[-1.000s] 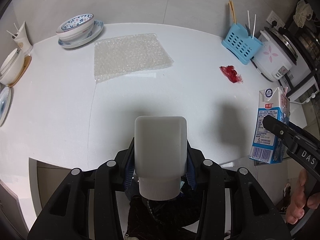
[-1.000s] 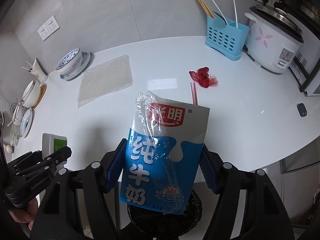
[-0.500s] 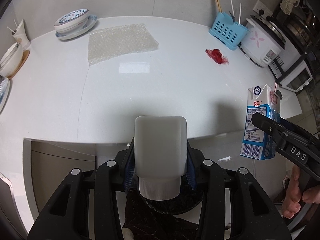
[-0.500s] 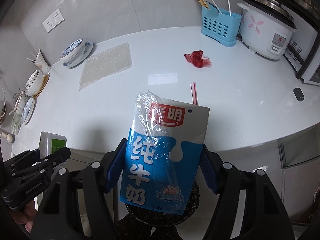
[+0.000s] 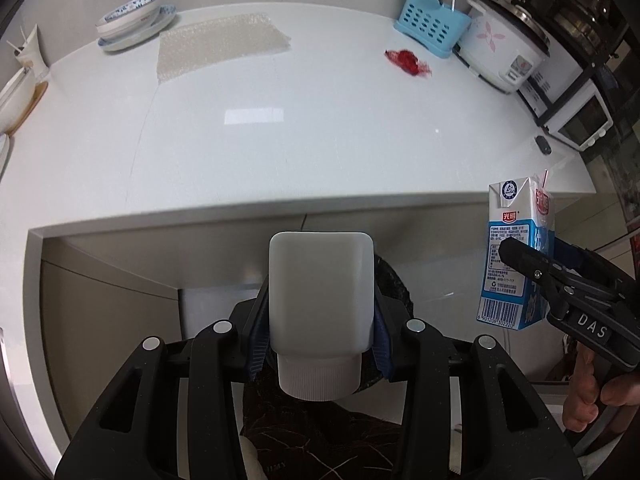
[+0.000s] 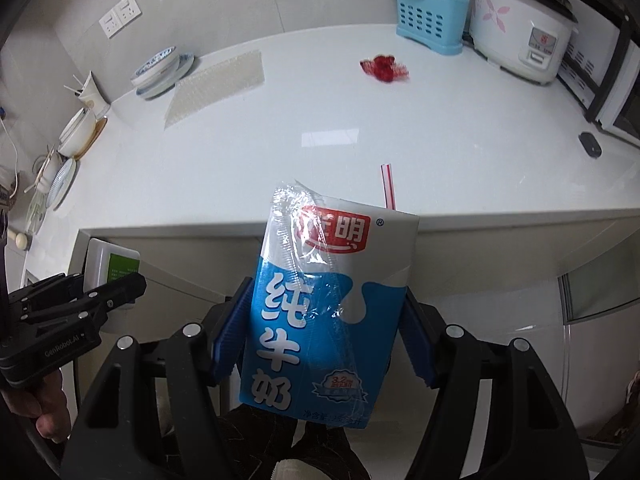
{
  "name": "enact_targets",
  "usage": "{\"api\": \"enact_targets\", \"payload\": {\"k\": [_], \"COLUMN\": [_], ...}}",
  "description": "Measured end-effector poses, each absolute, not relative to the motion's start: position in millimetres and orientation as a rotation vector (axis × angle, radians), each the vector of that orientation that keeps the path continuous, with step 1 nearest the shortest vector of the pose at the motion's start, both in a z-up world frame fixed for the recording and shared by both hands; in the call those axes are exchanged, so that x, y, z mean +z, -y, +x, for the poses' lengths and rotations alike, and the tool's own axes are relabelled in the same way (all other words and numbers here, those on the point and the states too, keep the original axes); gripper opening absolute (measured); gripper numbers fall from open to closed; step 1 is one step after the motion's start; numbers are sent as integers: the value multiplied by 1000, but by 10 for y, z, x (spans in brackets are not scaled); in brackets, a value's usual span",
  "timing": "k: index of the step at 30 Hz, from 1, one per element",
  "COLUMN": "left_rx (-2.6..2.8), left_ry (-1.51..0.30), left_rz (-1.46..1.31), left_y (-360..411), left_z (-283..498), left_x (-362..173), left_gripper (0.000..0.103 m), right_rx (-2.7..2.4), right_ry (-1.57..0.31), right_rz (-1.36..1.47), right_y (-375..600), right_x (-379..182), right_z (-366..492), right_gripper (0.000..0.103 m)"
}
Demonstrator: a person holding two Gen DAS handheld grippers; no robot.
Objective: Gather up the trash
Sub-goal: 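Carry the milk carton and white bottle down over the black trash bin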
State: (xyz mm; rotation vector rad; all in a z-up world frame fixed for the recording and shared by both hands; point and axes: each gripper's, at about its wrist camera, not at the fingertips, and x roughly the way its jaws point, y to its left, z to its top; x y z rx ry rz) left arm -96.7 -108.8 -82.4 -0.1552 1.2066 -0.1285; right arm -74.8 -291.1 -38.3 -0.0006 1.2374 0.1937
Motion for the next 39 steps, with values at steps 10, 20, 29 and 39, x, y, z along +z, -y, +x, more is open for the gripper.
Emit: {"api": "enact_targets", "payload": {"k": [10, 20, 29, 39], "left_rx": [-139, -145, -152, -206], "left_ry": [-1276, -1283, -1309, -1331], "left_rz": [-148, -114, -79, -43], "left_y": [1283, 1480, 1654, 2003], "left_z": [-1123, -1141, -1074, -1010], "left_x": [-1439, -1872, -2174, -2320], "left_gripper": [41, 41, 41, 41], "right_rx": [167, 132, 92, 59], "right_ry": [-1301, -1362, -1384, -1399], "right_rz": [-23, -20, -25, -18], "right_y": [3041, 3137, 3278, 3274], "right_x": [-901, -1394, -1577, -1571], "right_z": [-1029, -1074, -1070, -1029], "right_gripper": [65, 65, 65, 65]}}
